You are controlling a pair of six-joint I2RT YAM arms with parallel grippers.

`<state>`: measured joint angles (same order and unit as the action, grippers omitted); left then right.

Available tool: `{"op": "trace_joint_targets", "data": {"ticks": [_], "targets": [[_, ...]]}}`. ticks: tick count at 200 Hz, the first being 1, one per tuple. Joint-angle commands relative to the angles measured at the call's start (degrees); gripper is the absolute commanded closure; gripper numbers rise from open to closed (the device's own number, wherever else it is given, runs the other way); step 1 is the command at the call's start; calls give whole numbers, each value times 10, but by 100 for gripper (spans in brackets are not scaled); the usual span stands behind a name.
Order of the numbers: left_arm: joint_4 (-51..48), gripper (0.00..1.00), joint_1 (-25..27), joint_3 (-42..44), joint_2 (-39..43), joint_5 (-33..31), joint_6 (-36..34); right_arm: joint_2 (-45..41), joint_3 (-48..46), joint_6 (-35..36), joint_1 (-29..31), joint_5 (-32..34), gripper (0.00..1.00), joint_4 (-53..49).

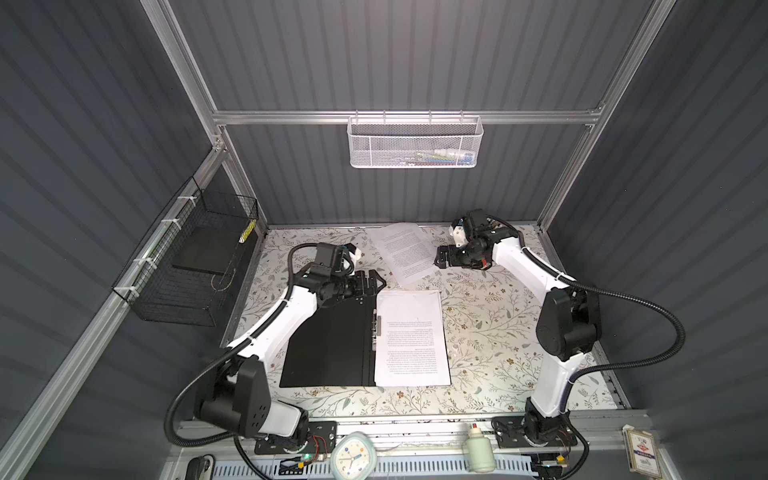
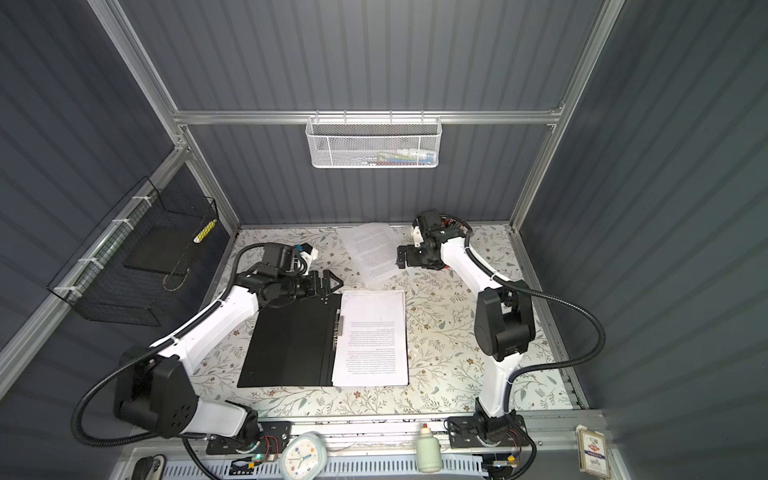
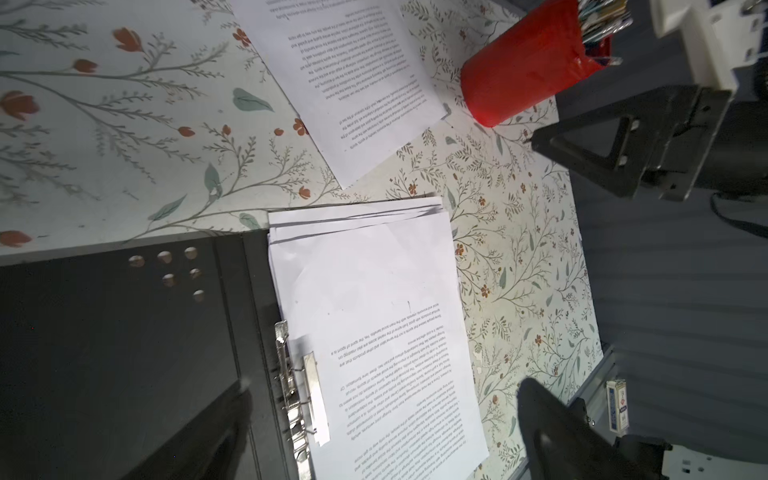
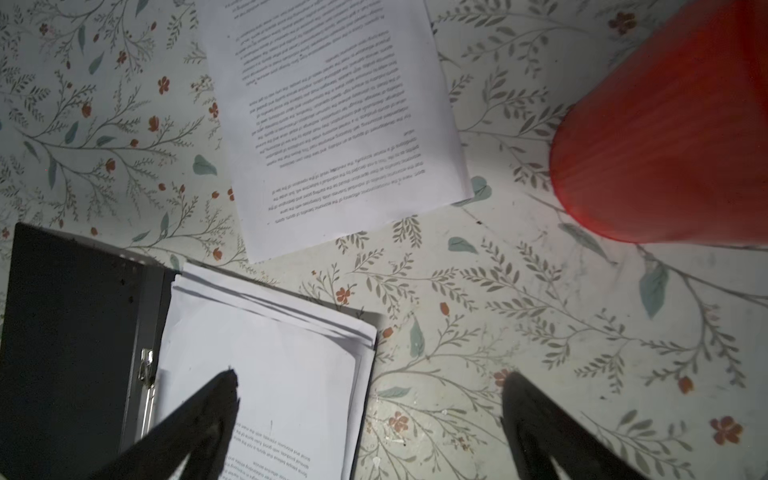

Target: Put the files into the folder

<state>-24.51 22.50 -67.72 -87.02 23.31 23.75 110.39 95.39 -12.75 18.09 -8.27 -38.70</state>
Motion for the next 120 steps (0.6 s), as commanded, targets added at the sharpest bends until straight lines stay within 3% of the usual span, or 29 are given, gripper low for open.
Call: {"op": "trace_joint_targets", "data": {"ticks": [1, 22, 68, 120], "targets": [[14, 0, 34, -83, -88, -8, 25, 13, 14, -31, -16, 21, 1, 13], [27, 0, 47, -170, -192, -7, 53, 29, 19, -48, -31, -18, 1, 32], [34, 0, 59, -361, -395, 9, 75, 65, 40, -55, -32, -8, 1, 41], [23, 0, 62, -500, -523, 14, 95, 117, 71, -82, -51, -60, 1, 56]]}}
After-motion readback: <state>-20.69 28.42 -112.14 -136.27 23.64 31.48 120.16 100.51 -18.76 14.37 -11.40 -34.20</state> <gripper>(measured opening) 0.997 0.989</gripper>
